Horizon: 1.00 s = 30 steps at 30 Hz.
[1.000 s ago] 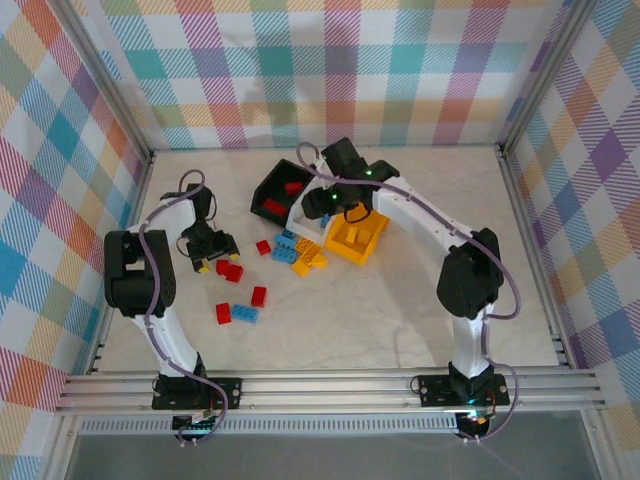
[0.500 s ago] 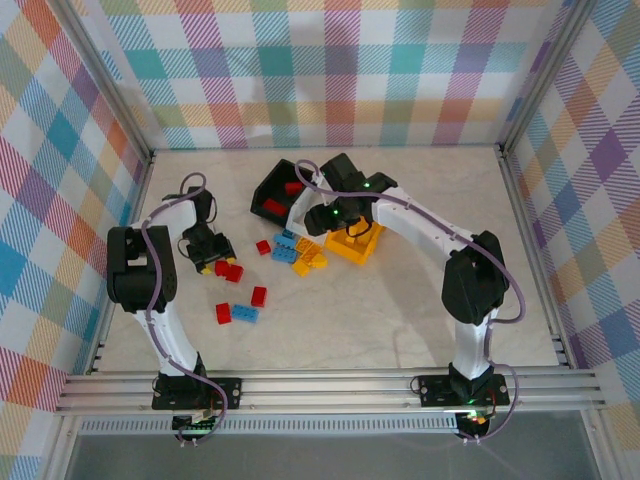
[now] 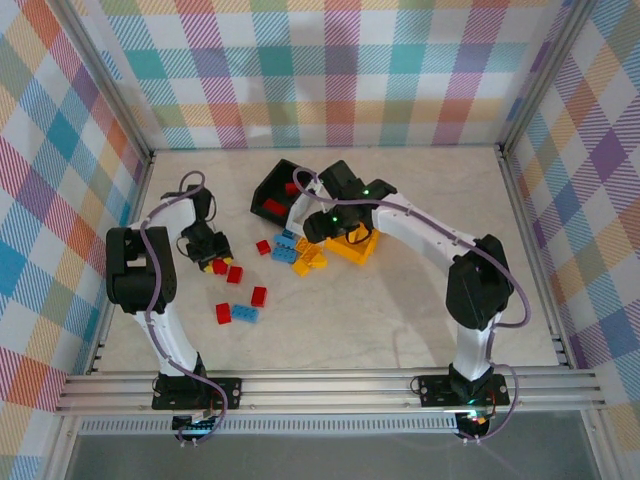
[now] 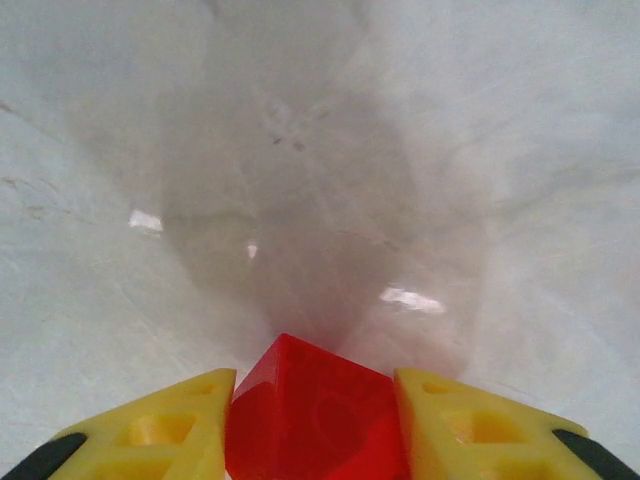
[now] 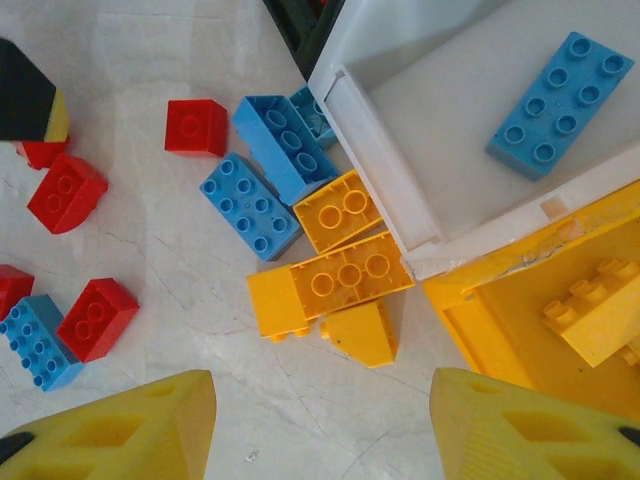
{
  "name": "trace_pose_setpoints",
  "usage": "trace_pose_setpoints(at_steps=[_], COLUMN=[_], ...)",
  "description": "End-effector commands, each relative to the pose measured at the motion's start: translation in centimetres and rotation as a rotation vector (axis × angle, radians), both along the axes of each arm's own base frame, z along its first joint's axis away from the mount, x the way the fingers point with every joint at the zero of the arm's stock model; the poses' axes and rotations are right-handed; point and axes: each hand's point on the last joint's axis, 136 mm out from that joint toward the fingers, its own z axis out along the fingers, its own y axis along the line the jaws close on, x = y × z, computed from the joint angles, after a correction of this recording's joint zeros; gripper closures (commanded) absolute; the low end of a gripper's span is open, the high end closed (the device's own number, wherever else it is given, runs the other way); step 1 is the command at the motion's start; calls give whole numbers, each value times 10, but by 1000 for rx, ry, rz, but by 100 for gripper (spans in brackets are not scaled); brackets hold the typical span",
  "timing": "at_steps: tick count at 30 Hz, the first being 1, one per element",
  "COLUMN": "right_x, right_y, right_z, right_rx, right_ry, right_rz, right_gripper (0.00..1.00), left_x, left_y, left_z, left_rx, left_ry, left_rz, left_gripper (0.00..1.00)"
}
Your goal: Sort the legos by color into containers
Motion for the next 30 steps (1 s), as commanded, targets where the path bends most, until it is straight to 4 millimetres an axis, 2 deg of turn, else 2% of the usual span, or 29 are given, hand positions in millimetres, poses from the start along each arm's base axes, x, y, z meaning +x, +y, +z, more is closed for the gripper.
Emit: trace_pose_setpoints(at_steps=[1, 6, 10, 12, 16, 20, 25, 29, 30], right_x=[-7, -19, -30, -33, -37, -38, -43, -46, -46], right_y=[-5, -17, -26, -29, -33, -38, -45, -47, -47], right_z=[19, 20, 17, 17, 20, 22, 23, 18, 16], right_rx=[30, 38, 29, 28, 17, 5, -8, -13, -13], right_ry=[-40, -53, -37, -36, -37, -47, -55, -47, -42], right_rz=[-10, -8, -13, -15, -13, -10, -11, -12, -12], right_gripper=[41, 41, 41, 41, 41, 41, 40, 40, 40], left_x=[27, 80, 133, 156, 196, 220, 236, 238, 238], left_y=[-7, -39, -81, -101, -135, -156, -164, -169, -171], left_z=[44, 87, 117, 122, 114, 98, 84, 84, 84], left_rx=[-74, -221, -315, -336, -342, -336, -335, -348, -349], left_ry=[-117, -281, -401, -433, -448, -435, -433, -439, -440], left_rz=[44, 88, 71, 53, 22, 6, 21, 22, 18], left_gripper=[67, 66, 66, 65, 65, 65, 62, 58, 54])
